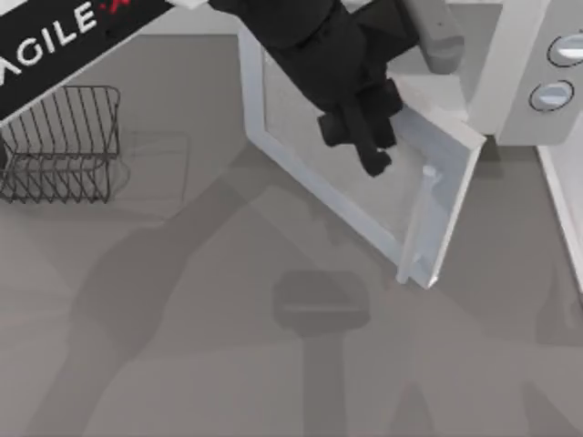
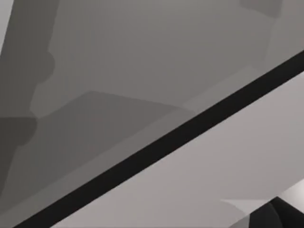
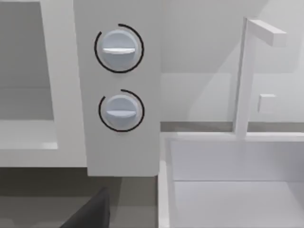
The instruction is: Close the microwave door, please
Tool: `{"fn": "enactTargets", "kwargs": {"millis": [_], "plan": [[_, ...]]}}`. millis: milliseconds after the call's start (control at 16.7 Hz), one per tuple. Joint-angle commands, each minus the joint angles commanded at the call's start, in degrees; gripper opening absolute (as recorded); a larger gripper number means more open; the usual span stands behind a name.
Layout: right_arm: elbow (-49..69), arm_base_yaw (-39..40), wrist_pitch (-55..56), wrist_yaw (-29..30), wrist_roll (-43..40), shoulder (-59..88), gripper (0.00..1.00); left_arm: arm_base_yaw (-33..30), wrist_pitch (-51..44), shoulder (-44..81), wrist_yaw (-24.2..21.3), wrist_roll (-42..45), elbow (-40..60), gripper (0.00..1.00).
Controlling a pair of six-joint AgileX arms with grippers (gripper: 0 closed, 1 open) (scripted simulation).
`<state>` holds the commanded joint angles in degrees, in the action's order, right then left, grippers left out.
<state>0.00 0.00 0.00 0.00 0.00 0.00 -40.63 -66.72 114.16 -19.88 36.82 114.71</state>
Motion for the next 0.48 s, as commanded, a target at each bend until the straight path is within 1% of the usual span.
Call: {"fn": "enactTargets", "kwargs": {"millis": [480], "plan": [[0.00, 0.00, 0.00, 0.00, 0.00, 0.00, 1.00, -0.77, 0.56, 3.04, 0.97, -1.83, 3.20, 0.00]]}}
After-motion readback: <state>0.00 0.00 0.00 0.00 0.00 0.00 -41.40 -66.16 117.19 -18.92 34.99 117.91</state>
